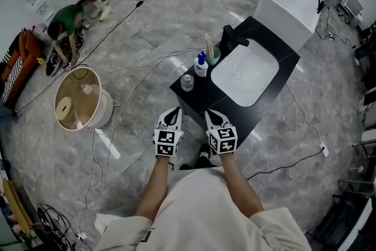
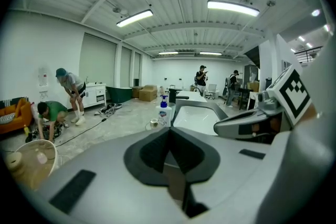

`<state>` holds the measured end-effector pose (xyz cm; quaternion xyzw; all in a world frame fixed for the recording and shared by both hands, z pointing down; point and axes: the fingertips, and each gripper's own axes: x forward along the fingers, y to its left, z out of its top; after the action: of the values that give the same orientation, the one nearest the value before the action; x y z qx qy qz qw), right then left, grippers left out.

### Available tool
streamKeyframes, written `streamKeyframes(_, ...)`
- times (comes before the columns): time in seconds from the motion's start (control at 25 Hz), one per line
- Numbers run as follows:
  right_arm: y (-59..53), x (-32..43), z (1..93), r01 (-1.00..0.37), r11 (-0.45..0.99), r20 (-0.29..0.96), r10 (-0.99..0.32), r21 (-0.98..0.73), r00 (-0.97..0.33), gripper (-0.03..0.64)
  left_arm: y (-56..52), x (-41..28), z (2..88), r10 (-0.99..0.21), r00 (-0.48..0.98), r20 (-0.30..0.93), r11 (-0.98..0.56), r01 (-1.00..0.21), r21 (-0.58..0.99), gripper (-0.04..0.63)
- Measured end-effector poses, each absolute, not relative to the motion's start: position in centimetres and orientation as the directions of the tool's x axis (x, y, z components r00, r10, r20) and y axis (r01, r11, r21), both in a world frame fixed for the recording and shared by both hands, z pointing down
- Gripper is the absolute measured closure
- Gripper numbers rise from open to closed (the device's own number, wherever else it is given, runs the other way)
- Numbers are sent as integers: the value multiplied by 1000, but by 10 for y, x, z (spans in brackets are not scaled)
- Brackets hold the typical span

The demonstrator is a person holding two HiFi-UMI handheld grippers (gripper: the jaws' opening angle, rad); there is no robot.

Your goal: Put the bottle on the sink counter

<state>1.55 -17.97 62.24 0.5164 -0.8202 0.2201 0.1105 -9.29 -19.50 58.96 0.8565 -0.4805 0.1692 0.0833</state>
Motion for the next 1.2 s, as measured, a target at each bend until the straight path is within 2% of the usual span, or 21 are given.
streamKeyframes(1.2, -177, 23, 633, -911, 350, 437, -799, -219, -413, 612, -189, -101, 613, -755, 499, 426, -532, -846, 48, 589)
